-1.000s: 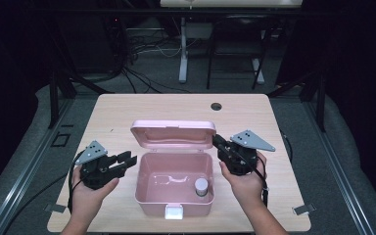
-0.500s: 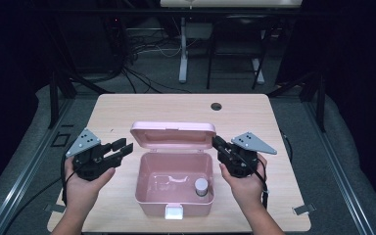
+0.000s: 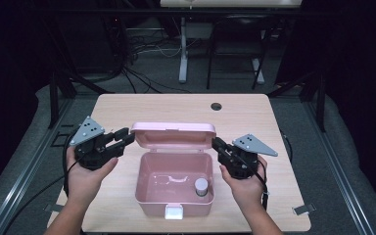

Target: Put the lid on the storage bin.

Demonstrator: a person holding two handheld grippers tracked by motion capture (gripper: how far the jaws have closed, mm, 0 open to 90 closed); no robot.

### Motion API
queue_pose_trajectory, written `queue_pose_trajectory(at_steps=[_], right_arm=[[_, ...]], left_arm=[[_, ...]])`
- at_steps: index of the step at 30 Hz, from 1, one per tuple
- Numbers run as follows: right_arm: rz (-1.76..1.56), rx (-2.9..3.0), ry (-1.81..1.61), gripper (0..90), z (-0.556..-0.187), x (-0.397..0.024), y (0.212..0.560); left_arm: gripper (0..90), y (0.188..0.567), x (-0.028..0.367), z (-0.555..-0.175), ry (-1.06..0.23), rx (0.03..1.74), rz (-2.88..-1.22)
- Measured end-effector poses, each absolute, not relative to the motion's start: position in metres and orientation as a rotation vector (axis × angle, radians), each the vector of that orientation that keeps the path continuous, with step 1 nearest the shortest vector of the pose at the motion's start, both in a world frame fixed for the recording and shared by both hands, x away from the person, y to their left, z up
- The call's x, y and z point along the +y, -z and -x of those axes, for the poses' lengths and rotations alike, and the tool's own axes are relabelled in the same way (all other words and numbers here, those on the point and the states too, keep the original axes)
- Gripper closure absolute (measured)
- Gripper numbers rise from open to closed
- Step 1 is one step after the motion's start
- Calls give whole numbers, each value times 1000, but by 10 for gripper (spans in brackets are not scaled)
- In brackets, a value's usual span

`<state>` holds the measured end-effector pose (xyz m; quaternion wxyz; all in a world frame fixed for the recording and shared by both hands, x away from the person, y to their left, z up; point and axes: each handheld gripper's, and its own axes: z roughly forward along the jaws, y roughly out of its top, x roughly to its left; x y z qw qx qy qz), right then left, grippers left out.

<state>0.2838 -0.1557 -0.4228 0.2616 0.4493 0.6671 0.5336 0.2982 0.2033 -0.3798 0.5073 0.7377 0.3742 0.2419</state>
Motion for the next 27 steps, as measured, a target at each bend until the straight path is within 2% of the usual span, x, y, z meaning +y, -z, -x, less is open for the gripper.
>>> queue_pose_trajectory(at_steps=[11,27], right_arm=[[-1215,1803,-1454,826,-283,-156,424],[-1206,1822,-1469,833,-277,-158,426]], left_arm=[[795,380,198,-301,-609,892,-1787],[820,380,199,-296,-594,885,-1782]])
